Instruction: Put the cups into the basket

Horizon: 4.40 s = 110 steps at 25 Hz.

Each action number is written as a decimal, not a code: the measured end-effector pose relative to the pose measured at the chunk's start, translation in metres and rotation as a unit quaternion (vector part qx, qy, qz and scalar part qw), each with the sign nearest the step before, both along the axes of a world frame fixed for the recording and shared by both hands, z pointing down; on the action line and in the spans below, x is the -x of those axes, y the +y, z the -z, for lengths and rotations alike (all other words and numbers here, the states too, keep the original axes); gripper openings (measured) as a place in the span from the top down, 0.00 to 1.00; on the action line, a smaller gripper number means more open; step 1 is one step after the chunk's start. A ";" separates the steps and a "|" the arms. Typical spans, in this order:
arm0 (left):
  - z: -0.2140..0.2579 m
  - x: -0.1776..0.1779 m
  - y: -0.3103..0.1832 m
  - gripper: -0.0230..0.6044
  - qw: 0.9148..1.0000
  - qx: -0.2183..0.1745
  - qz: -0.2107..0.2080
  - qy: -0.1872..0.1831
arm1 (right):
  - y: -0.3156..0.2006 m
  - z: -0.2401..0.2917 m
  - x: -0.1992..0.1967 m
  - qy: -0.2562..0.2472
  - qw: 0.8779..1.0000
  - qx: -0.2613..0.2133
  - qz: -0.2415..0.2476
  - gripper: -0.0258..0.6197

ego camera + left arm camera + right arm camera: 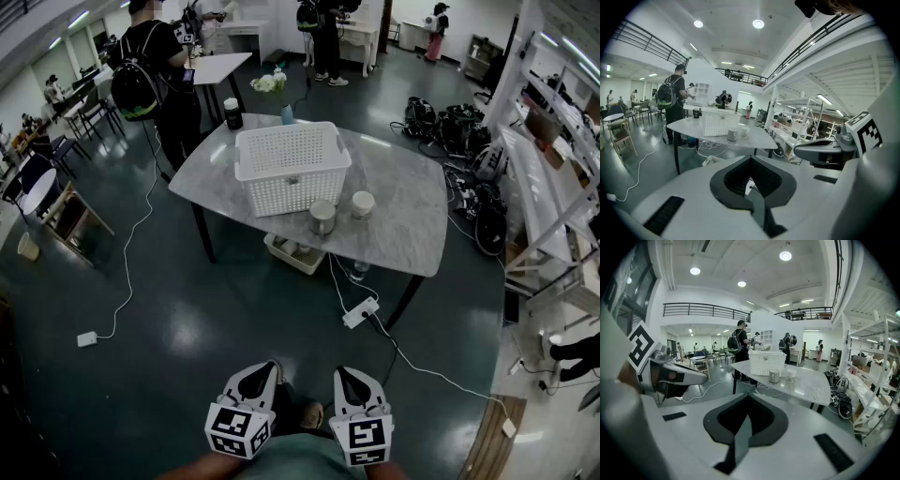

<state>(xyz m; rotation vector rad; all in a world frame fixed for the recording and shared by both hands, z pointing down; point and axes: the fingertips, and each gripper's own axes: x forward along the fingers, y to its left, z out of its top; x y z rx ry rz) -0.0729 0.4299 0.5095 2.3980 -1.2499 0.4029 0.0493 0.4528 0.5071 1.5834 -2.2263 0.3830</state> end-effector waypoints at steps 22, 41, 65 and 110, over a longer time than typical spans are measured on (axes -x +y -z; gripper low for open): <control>-0.008 0.030 -0.029 0.97 1.000 0.006 0.016 0.006 | -0.036 -0.004 0.020 -0.020 1.000 -0.001 -0.011 0.94; 0.018 0.041 -0.171 0.97 0.999 -0.011 -0.031 0.033 | -0.163 0.028 0.029 0.015 0.998 -0.007 -0.067 0.94; 0.027 0.066 -0.249 0.97 0.997 -0.022 -0.073 0.032 | -0.241 0.035 0.051 0.022 0.995 -0.017 -0.101 0.94; -0.003 -0.169 -0.452 0.96 0.998 -0.004 -0.056 -0.034 | -0.457 -0.034 -0.150 0.014 0.998 0.052 -0.019 0.94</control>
